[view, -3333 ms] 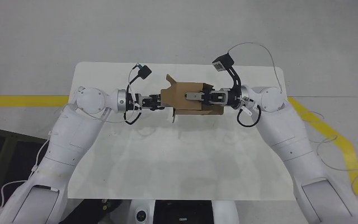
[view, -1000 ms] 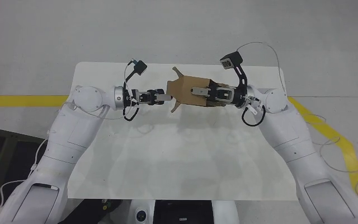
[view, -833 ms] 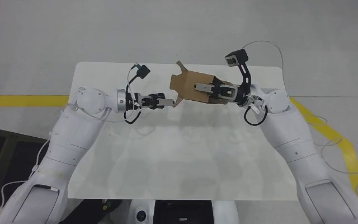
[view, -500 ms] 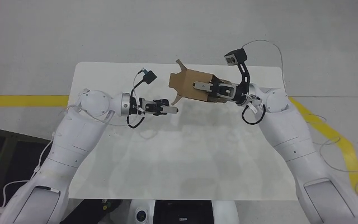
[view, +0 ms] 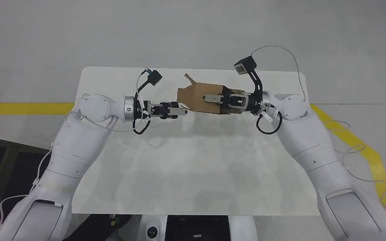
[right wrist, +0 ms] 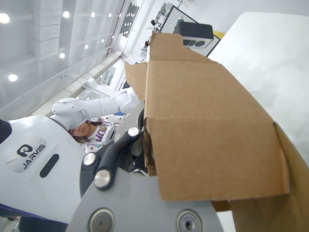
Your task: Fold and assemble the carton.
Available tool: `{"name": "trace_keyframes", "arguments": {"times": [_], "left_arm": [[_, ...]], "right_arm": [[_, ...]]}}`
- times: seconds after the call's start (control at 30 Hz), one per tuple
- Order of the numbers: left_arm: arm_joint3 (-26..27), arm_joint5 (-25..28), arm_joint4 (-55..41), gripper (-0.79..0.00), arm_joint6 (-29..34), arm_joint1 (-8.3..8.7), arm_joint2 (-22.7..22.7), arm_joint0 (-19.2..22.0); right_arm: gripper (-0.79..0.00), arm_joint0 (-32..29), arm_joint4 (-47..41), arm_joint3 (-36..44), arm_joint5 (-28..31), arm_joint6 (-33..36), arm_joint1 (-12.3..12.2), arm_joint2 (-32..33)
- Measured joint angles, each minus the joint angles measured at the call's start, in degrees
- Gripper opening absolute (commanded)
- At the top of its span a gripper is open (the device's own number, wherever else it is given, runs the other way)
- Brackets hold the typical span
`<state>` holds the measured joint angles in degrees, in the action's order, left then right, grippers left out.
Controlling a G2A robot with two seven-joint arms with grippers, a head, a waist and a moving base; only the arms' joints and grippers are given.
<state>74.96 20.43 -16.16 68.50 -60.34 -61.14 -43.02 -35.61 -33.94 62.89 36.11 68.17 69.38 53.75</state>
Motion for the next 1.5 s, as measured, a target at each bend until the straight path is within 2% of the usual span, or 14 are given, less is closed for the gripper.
{"name": "trace_keyframes", "arguments": {"times": [0.93,1.3,1.5], "left_arm": [[0.25,-0.37,0.19,0.0,0.02,-0.04,0.74,0.14],[-1.26,0.23,0.89,0.0,-2.26,0.98,-3.66,-0.09],[-1.63,0.13,1.09,0.0,-4.77,1.27,-5.18,-0.46]], "right_arm": [[-0.785,1.23,-0.38,0.79,-1.95,1.94,1.0,-2.41],[-0.785,-0.81,-1.22,1.11,-6.27,6.27,-0.71,0.8],[-0.785,-2.2,-1.91,2.4,-8.58,8.58,-0.72,-0.44]]}}
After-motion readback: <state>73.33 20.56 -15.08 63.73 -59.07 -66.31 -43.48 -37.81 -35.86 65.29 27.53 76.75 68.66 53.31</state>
